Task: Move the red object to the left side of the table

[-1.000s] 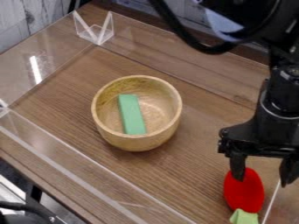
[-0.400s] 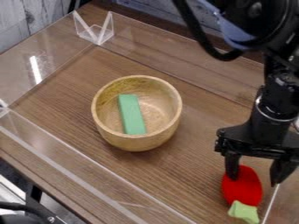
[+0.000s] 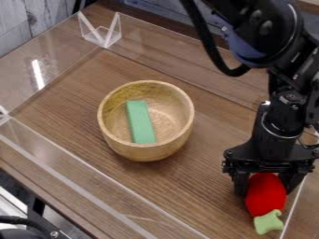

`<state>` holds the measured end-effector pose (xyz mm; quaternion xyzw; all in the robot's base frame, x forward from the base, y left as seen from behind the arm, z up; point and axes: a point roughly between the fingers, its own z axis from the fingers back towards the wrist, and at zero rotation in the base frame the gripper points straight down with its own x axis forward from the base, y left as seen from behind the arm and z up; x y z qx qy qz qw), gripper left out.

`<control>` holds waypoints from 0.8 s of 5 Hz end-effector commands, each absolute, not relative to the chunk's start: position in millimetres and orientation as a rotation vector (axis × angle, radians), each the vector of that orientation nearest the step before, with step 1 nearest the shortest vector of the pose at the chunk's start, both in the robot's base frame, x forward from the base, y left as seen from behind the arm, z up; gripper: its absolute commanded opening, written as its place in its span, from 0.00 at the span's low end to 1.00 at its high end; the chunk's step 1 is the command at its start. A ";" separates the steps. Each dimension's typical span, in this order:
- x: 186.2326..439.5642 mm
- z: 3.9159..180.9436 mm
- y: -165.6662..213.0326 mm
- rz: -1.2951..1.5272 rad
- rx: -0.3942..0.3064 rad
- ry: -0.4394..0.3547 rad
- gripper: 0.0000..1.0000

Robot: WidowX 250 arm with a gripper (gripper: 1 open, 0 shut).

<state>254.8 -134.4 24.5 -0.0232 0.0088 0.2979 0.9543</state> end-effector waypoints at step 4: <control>257.1 131.2 -107.9 0.673 -0.188 -0.120 0.00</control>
